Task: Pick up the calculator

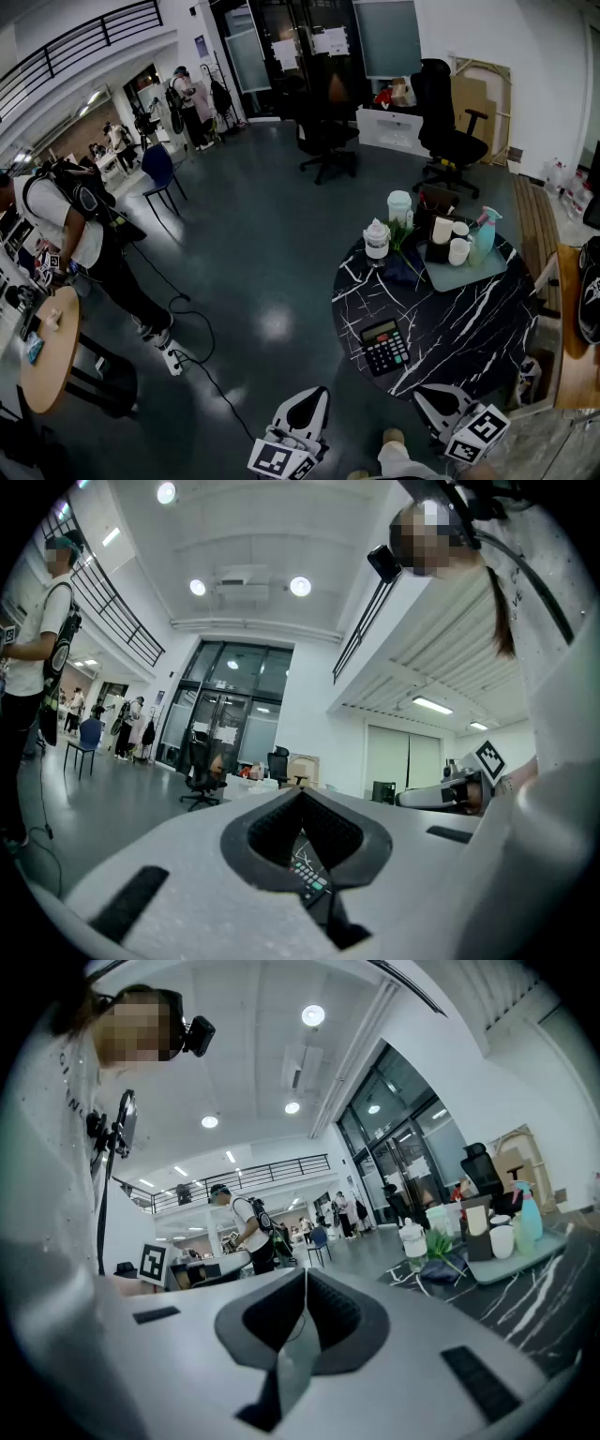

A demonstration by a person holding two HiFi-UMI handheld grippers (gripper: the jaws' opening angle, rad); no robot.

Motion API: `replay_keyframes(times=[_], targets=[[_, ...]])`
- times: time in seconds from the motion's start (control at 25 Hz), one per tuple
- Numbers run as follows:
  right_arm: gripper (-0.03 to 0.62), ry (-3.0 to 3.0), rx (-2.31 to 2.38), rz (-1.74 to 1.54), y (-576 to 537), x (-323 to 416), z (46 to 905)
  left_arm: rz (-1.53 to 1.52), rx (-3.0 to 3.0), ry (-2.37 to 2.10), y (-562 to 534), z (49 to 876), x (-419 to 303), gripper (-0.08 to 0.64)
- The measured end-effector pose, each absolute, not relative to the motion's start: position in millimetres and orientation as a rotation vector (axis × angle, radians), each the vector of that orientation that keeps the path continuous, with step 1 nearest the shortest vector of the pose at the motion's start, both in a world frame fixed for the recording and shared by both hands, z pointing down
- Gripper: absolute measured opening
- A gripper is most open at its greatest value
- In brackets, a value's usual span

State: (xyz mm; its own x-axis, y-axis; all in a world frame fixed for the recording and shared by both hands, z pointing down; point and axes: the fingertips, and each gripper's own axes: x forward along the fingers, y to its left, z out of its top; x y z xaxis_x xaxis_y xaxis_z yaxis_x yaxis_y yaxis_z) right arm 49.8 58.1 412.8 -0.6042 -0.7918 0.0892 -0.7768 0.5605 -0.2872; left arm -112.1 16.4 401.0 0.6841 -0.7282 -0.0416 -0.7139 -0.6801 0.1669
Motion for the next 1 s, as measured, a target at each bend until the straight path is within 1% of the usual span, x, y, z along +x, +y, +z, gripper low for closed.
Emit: replay_keyframes(times=[0.24, 0.44, 0.68, 0.92, 0.96, 1.0], targets=[[0.008, 2.802, -1.292, -0.508, 10, 77, 422, -0.224, 2.729, -1.295, -36, 406, -76, 0.008], [0.009, 2.864, -1.188, -0.590, -19, 97, 445, -0.206, 2.691, -1.332, -54, 422, -44, 0.008], [0.008, 3.123, -1.072, -0.480, -60, 105, 492, -0.164, 2.608, -1.417, -65, 456, -31, 0.008], [0.011, 3.189, -1.065, -0.639, -124, 111, 539, -0.103, 2.599, -1.417, -100, 492, -26, 0.008], [0.031, 3.212, -1.065, -0.672, -134, 111, 549, -0.102, 2.599, -1.416, -107, 497, -25, 0.008], [0.107, 3.232, -1.058, -0.713, -143, 109, 559, -0.101, 2.601, -1.408, -113, 503, -24, 0.008]])
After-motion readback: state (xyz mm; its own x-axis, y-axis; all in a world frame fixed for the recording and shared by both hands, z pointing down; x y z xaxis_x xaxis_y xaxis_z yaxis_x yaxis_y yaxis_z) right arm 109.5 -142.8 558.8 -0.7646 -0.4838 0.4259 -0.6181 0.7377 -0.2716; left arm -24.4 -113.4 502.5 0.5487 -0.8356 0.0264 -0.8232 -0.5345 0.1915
